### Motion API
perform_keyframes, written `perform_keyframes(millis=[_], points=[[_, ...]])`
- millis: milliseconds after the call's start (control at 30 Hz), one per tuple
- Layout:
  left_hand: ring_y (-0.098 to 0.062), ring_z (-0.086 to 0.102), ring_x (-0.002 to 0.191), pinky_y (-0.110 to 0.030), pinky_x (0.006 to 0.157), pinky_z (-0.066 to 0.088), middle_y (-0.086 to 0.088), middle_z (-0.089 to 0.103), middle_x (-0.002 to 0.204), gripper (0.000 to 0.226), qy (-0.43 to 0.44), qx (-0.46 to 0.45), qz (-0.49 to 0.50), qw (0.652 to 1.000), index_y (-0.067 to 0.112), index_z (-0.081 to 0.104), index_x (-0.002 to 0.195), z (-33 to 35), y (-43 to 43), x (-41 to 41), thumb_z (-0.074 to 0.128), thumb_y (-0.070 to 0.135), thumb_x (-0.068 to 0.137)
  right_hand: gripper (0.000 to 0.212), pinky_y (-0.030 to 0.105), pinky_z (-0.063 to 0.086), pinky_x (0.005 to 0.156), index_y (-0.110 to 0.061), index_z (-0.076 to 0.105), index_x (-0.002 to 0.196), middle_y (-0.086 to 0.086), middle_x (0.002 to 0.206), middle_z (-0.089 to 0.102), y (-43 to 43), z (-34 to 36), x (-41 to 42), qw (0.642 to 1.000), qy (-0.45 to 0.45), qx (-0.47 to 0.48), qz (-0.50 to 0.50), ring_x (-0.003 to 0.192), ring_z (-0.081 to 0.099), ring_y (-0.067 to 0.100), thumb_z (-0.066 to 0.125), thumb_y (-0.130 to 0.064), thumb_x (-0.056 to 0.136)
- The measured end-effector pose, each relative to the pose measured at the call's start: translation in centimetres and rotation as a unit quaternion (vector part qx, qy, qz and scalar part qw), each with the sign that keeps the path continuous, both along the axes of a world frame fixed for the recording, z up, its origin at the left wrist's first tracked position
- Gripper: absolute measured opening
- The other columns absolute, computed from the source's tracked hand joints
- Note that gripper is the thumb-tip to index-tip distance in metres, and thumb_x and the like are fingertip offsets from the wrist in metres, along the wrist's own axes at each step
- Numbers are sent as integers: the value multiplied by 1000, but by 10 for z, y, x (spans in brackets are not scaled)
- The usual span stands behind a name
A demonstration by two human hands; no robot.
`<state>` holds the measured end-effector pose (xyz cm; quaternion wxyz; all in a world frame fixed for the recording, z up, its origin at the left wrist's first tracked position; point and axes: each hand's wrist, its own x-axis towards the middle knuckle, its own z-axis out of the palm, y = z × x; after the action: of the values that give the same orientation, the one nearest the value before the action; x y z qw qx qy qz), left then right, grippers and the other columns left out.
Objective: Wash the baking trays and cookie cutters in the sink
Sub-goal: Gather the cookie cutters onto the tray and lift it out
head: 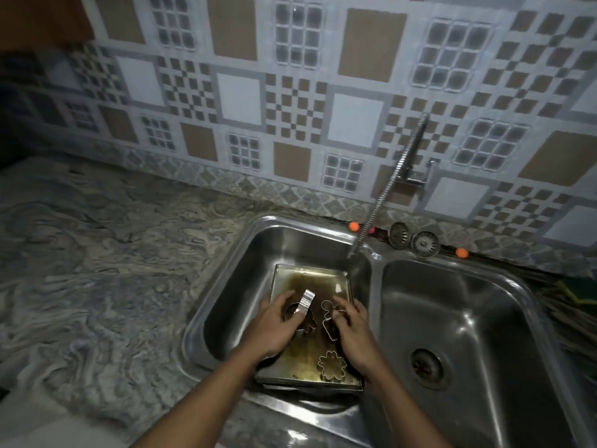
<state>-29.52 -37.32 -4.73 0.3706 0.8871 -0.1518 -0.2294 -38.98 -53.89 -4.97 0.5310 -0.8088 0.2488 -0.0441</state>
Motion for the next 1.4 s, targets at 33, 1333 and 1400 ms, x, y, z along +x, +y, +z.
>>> perform_keyframes(millis=[33, 1333, 1400], points=[[-23, 40, 138, -39, 110, 35, -1, 24, 158, 59, 2, -2, -5, 1000, 48, 34, 144, 2, 13, 15, 51, 59, 89, 36, 24, 19, 108, -38, 48, 137, 0, 157, 14, 16, 1, 12, 1000, -3, -1, -9, 143, 22, 16, 45, -33, 101], [-36, 25, 146, -59, 112, 29, -6, 16, 163, 91, -32, 70, 67, 995, 47, -1, 152, 1, 218, 285, 44, 80, 80, 56, 23, 27, 109, -23, 23, 152, -5, 155, 29, 218, -18, 251, 995, -63, 69, -46, 136, 28, 3, 41, -38, 101], [-36, 26, 145, -58, 112, 29, -8, 15, 163, 89, -27, 71, 65, 995, 43, 1, 154, 0, 222, 279, 47, 74, 84, 56, 24, 28, 108, -21, 25, 151, -3, 155, 30, 204, -12, 237, 993, -74, 60, -66, 140, 29, 9, 43, -37, 101]])
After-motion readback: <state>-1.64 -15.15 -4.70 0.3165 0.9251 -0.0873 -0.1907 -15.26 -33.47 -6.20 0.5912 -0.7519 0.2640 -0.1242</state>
